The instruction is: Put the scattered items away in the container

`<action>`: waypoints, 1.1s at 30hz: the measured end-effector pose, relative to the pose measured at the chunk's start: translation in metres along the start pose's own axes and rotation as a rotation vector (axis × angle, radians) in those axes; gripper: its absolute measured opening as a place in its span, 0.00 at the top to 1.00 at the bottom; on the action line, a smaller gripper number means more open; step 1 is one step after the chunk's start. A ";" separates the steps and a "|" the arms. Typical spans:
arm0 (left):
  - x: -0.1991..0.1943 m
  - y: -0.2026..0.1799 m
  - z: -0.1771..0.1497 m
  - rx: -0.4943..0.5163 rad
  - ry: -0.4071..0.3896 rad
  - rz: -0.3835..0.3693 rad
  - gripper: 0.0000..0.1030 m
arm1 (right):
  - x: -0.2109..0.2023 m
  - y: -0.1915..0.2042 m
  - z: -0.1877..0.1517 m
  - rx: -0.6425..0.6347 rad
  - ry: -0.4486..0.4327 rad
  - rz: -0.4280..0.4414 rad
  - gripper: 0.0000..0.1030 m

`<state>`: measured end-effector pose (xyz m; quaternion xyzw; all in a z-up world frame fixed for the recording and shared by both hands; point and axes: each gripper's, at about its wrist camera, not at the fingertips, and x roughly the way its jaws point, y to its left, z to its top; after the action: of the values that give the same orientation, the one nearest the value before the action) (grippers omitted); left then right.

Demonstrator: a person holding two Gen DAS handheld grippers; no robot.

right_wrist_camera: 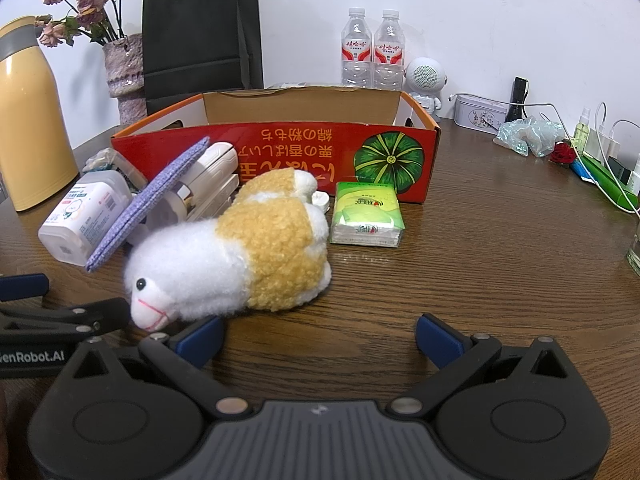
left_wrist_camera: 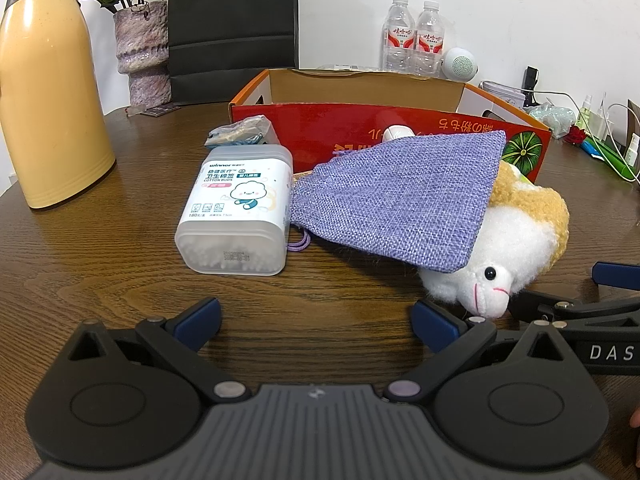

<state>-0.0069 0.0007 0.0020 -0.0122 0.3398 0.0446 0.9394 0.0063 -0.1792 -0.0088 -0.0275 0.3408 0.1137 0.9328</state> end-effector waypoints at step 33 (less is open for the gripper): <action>0.025 0.079 0.057 0.003 -0.002 -0.005 0.05 | -0.015 0.015 0.030 -0.185 -0.096 0.116 0.06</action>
<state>0.0407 0.0841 0.0304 -0.0113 0.3390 0.0419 0.9398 0.0107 -0.1632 0.0244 -0.0882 0.2849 0.1995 0.9334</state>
